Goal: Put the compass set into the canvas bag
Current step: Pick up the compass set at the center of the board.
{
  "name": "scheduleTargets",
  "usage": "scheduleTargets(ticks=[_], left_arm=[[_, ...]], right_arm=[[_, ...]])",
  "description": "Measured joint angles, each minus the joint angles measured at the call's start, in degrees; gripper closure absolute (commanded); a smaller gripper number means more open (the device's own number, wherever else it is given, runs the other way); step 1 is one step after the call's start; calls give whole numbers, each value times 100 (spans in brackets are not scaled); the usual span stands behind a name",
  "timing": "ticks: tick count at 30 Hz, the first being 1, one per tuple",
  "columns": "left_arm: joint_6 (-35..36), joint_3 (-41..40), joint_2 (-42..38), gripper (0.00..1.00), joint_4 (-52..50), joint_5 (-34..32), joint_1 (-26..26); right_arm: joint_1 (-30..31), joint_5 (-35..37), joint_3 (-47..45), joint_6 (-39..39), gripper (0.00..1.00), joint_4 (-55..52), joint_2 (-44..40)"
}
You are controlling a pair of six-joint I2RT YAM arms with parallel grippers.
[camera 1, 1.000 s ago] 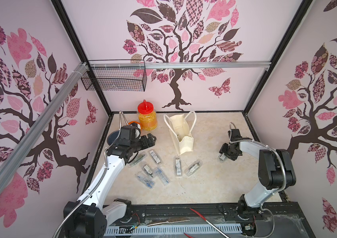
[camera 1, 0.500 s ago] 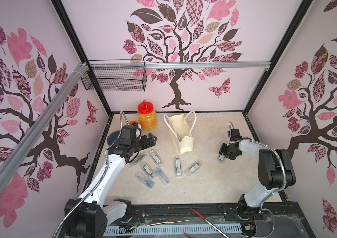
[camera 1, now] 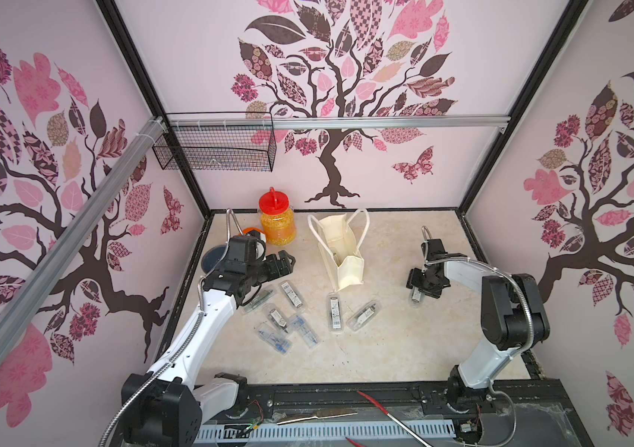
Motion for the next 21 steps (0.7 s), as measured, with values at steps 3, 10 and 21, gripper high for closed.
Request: scheduleTargets(ticks=[3,10,21], left_arm=[[0,0,0,4,0,0,0],[0,0,0,4,22,0,0],[-2,-57,-4,3,57,0,0]], right_arm=[[37,33,-24,4,27,-74,-31],[87,42,-262,31,30,-170,-225],[356,238,-501,44,34,-216,-413]])
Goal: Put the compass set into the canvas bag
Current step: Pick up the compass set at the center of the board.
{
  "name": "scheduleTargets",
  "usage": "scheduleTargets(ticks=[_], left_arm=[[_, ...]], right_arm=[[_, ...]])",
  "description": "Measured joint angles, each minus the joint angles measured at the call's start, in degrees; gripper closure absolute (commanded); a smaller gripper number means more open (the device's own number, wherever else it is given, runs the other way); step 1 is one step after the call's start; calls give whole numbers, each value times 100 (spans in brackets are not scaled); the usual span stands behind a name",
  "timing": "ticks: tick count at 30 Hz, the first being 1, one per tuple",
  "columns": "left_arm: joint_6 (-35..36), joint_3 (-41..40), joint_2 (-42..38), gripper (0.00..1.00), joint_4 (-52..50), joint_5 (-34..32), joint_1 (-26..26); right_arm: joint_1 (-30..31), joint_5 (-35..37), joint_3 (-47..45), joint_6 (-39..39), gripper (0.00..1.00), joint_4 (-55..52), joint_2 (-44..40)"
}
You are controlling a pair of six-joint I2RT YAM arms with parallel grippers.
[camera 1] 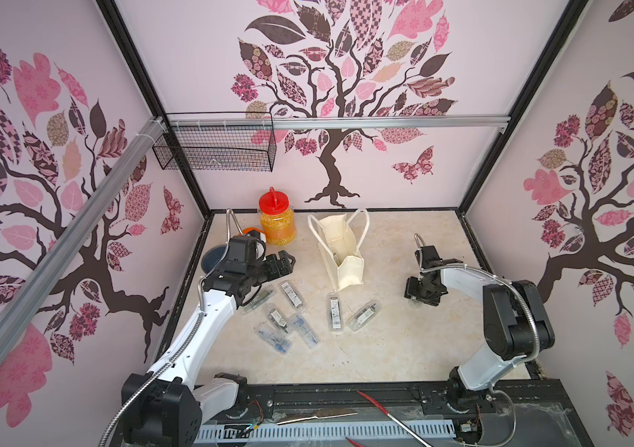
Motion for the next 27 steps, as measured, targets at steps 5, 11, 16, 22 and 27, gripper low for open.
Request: scheduleTargets(ticks=[5,11,16,22,27], left_arm=[[0,-9,0,4,4,0,0],[0,-9,0,4,7,0,0],[0,-9,0,4,4,0,0],[0,-9,0,4,4,0,0],[0,-9,0,3,4,0,0]], right_arm=[[13,42,-2,55,36,4,2],[17,136,-7,52,43,-11,4],[17,192,-39,55,48,7,-11],[17,195,-44,33,51,2,-48],[17,201,-72,2,52,-57,-177]])
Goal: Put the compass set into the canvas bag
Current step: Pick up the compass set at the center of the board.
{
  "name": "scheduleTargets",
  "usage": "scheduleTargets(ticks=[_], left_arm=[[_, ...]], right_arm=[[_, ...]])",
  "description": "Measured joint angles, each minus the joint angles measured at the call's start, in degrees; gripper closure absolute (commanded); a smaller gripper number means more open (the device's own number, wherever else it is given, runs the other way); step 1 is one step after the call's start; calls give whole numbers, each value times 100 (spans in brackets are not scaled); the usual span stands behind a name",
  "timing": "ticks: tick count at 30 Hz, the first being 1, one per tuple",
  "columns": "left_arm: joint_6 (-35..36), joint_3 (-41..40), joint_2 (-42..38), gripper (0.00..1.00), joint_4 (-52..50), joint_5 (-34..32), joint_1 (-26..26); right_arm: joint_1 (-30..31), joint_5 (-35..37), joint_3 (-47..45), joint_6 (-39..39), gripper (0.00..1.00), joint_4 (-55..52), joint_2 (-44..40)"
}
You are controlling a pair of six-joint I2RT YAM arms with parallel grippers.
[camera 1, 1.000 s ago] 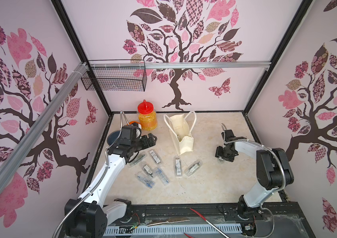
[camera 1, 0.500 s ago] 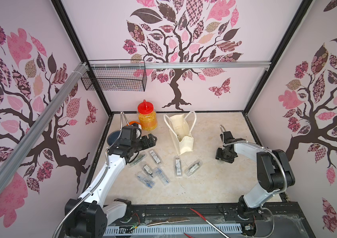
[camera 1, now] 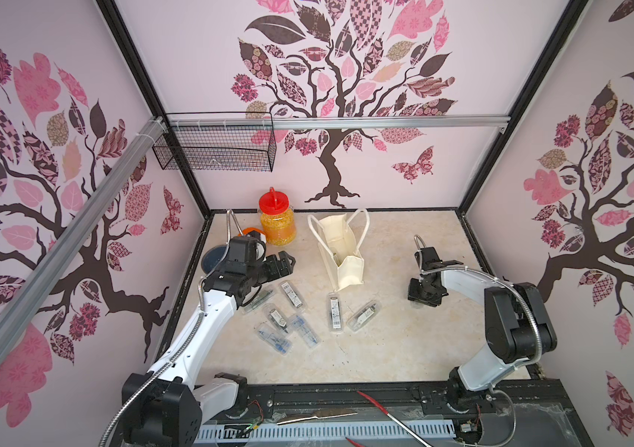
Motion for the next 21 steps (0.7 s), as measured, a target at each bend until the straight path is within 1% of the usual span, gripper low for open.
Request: scheduleTargets(ticks=[11,14,21], left_arm=[[2,0,0,4,0,0,0],[4,0,0,4,-2,-2,0],[2,0,4,4,-2,0,0]], right_arm=[[0,101,131,-105,52,-160,-568],[0,116,398,-146,52,-315,-739],[7,-9,1556,-273,52,-560,-1025]])
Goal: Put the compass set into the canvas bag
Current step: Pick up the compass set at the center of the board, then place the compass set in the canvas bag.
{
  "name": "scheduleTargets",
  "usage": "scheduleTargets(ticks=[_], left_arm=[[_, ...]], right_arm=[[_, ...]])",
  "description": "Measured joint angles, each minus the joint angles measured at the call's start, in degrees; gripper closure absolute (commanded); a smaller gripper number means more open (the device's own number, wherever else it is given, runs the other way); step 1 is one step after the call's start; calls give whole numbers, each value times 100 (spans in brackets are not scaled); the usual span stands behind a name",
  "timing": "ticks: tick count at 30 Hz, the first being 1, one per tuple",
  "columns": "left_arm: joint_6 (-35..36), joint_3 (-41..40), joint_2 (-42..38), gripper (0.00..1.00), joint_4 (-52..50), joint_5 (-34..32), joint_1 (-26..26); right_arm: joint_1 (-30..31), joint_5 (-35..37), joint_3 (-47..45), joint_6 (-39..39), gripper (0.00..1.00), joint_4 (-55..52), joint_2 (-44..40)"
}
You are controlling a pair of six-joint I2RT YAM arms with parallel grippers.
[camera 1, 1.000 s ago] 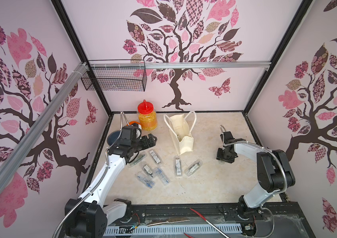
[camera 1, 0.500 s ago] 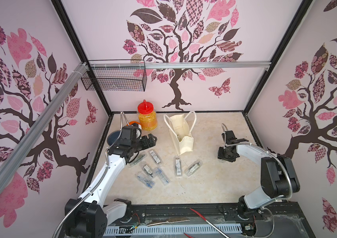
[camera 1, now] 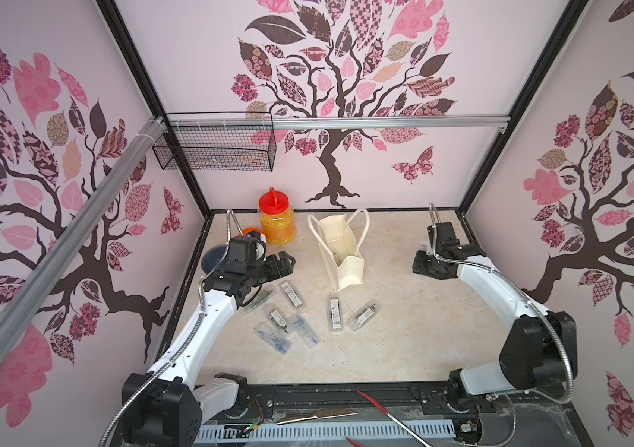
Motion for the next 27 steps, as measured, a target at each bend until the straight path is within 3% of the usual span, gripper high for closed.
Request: scheduleTargets(ticks=[5,13,22,27], left_arm=[[0,0,0,3,0,0,0],[0,0,2,4,0,0,0],[0,0,2,4,-4,-2,-2],[2,0,0,4,-17,-9,-4]], right_arm=[[192,-107,887,-109,51,-146,-68],[1167,-155,2114,-249,52,-68,-83],[2332,-98,2813,-382,52,197,345],[2623,-114,2824,-387,52,306,922]])
